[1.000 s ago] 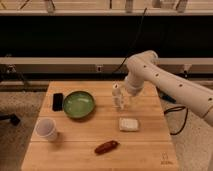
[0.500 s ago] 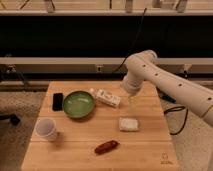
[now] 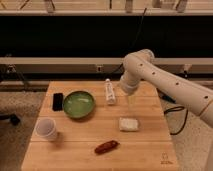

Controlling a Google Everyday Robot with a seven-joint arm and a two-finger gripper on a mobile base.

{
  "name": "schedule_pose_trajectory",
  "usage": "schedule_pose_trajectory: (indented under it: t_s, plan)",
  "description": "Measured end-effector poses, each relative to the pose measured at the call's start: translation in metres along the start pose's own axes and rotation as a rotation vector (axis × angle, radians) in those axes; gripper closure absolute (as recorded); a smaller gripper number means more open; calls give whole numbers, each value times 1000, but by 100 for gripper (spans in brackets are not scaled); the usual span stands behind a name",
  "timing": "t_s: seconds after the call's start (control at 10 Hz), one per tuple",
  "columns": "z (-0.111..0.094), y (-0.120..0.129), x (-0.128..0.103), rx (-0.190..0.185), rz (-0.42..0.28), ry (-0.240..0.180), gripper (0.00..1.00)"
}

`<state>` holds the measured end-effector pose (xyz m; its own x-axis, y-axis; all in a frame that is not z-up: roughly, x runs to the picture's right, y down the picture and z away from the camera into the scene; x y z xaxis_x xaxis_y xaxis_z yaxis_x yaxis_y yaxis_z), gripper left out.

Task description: Knock the bottle over

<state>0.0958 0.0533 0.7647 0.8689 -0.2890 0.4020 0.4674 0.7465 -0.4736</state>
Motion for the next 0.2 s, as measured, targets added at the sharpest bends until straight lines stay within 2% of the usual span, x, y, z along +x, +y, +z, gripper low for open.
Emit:
schedule_pose_trajectory:
  t_s: [0.2]
  plan:
    - [-3,-5,-1,10,-6,-10,20]
